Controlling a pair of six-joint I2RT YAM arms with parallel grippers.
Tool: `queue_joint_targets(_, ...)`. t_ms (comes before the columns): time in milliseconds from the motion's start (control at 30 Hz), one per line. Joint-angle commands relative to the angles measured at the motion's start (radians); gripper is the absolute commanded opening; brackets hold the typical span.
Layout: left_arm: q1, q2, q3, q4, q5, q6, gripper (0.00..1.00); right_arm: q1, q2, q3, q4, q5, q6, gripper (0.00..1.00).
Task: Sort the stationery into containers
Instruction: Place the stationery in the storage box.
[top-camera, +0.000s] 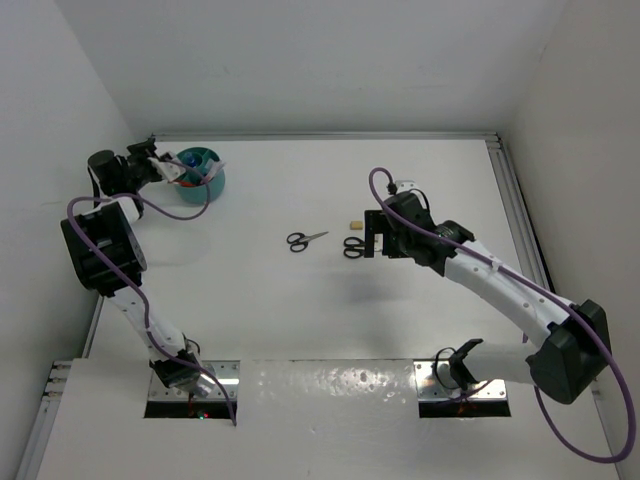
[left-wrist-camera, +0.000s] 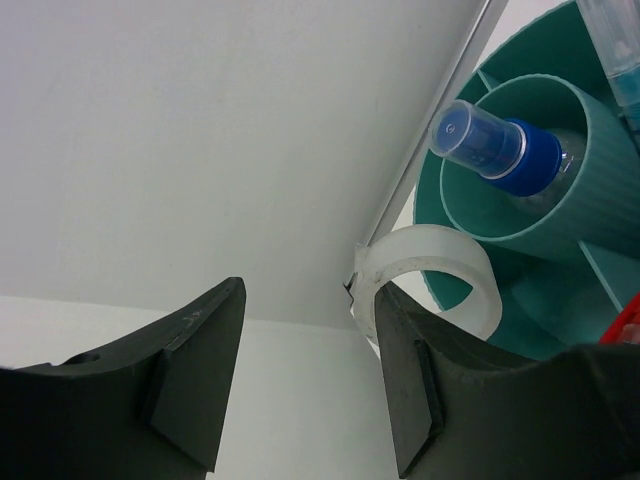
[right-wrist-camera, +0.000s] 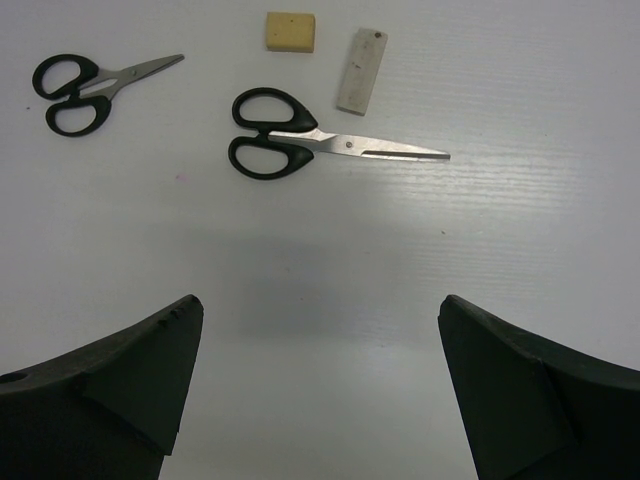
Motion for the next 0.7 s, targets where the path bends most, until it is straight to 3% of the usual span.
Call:
queue_joint_targets(0, -0.011, 0.004, 0.041, 0.022, -0.007, -0.040, 0.52, 0.010, -0.030, 0.009, -0.006, 0.031, 0.007, 0.99)
queue_joint_targets(467, -0.007, 0.016, 0.010, 0.015, 0.025, -0.004, 0.51, 0.015, -0.052, 0.029, -0.024, 0.056, 0.013, 0.99)
queue_joint_targets(667, 0.016, 0.012, -0.010, -0.005, 0.079, 0.079, 0.51, 0.020, -0.015, 0.059, -0.023, 0.047, 0.003, 0.99)
